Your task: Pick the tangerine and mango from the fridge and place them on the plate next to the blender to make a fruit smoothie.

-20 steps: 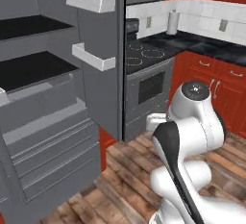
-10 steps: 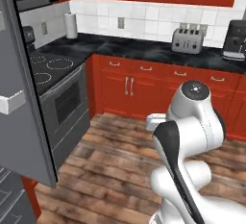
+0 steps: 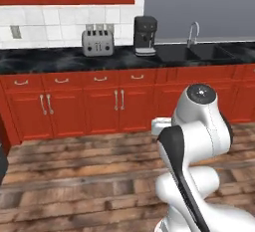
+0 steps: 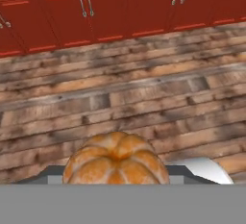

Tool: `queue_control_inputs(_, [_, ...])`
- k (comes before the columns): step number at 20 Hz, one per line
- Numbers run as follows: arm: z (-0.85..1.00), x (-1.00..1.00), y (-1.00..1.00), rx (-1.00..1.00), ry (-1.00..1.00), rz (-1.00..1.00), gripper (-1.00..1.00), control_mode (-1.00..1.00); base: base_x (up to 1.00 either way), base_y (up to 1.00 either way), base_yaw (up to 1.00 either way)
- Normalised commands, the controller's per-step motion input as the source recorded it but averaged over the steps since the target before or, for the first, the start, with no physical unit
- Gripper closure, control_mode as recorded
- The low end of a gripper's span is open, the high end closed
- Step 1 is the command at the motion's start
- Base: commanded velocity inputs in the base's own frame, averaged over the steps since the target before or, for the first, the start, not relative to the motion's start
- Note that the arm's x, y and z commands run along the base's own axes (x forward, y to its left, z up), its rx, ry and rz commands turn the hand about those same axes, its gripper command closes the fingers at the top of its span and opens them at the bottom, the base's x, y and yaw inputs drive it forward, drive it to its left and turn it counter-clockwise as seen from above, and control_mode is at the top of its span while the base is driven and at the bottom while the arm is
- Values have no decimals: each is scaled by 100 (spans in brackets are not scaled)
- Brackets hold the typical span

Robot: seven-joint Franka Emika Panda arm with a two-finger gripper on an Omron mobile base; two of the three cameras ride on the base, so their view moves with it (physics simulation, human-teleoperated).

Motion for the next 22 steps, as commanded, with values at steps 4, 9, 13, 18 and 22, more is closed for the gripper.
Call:
queue_control_inputs(4, [0, 0, 0, 0, 0, 0, 100, 100, 96, -18, -48])
queue_control_inputs(9, [0, 0, 0, 0, 0, 0, 100, 100, 100, -1, -36])
queue_control_inputs(13, [0, 0, 0, 0, 0, 0, 100, 100, 100, -49, -23])
queue_control_inputs(18, [0, 0, 0, 0, 0, 0, 100, 100, 100, -97, -11])
queue_control_inputs(22, [0, 0, 0, 0, 0, 0, 100, 100, 100, -100, -5])
